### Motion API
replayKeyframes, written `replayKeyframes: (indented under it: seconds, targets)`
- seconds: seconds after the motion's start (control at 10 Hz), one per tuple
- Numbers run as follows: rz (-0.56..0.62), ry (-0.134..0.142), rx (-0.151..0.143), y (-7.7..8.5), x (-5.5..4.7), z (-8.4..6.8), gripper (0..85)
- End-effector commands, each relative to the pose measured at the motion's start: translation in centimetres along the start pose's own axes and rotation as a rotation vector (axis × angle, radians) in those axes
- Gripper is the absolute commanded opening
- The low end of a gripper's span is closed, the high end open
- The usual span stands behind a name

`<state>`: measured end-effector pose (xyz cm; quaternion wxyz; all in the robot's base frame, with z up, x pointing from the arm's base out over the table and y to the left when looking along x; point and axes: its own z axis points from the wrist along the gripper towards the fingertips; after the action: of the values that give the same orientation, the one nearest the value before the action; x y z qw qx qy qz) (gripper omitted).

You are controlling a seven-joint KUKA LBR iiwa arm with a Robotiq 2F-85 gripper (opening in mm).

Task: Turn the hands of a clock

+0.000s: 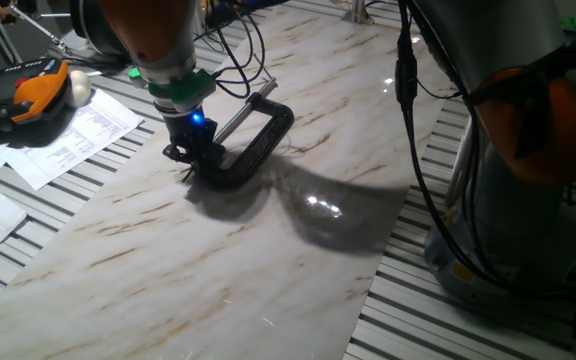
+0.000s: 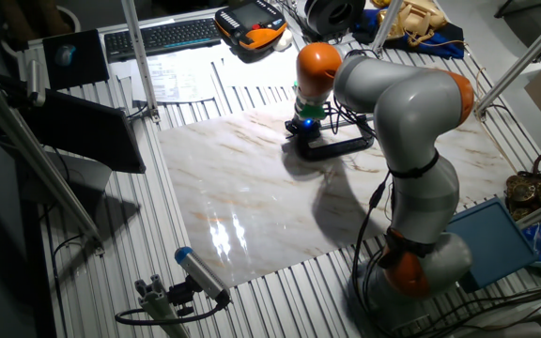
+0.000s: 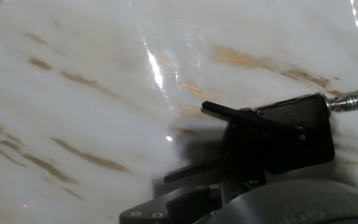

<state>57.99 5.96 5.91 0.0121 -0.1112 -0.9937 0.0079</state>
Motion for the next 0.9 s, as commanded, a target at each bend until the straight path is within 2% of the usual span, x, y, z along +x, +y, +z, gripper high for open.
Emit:
replayKeyframes:
  seconds: [0.0, 0.2, 0.5, 0.8]
  targets:
    - [-0.007, 0.006, -0.006, -0.2, 0.2, -0.4, 0.0]
    - [-0.027, 0.017, -0.002, -0.6, 0.7, -1.7, 0.0]
    - [-0.067, 0.027, 0.008, -1.5, 2.2, -4.1, 0.0]
    - [-0.163, 0.040, 0.014, -3.7, 3.9, -6.8, 0.0]
